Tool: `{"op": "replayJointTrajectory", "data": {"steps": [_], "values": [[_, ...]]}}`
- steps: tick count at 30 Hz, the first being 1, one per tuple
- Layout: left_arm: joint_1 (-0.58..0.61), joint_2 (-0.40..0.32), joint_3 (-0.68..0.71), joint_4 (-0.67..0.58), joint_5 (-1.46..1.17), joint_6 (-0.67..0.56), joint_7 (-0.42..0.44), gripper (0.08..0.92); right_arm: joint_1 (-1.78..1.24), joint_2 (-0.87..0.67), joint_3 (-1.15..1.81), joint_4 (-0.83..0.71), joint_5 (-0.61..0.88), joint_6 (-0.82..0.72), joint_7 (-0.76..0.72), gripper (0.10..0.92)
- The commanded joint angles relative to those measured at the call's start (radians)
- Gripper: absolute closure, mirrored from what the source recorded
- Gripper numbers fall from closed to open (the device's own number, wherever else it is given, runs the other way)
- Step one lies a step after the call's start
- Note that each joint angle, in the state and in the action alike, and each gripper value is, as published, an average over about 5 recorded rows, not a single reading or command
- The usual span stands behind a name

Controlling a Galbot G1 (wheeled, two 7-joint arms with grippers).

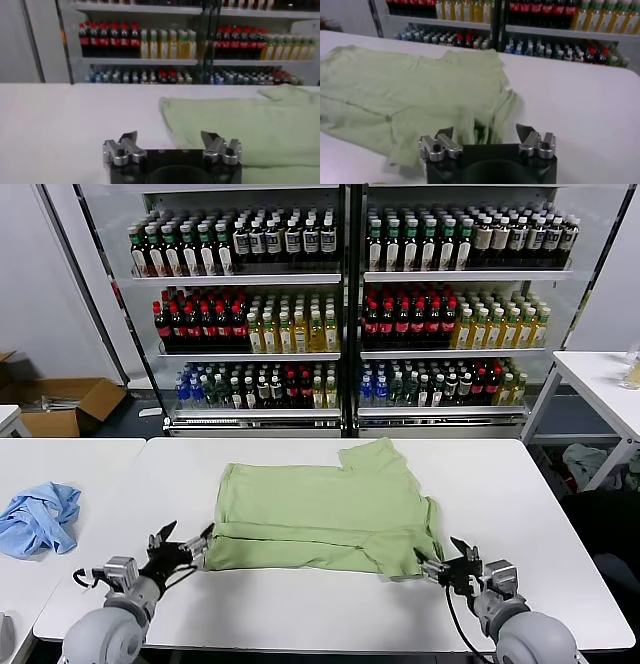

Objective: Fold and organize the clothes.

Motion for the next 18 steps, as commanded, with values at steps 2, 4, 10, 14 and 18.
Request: {"op": "replayJointTrajectory", "data": {"steps": [2,4,10,14,18], "values": [[0.088,-0.012,0.018,-0.064,0.052,0.079,-0.023,0.178,-0.032,0.008,-0.004,-0.004,0.002,0.001,0.011,0.213],[0.074,-0.018,0.024,-0.041,0.075,0.099,-0.041,0.18,-0.03,0.012,-0.007,-0.013,0.008,0.01,0.01,0.239],[0.058,-0.022,0.032,-0.02,0.09,0.119,-0.063,0.294,-0.024,0.021,-0.013,-0.03,0.016,0.027,0.009,0.402],[0.061,-0.024,0.044,-0.022,0.094,0.122,-0.059,0.398,-0.022,0.025,-0.021,-0.031,0.017,0.03,0.012,0.523],[0.055,-0.03,0.059,-0.019,0.117,0.115,-0.058,0.511,-0.016,0.029,-0.028,-0.035,0.016,0.031,0.012,0.627]]}}
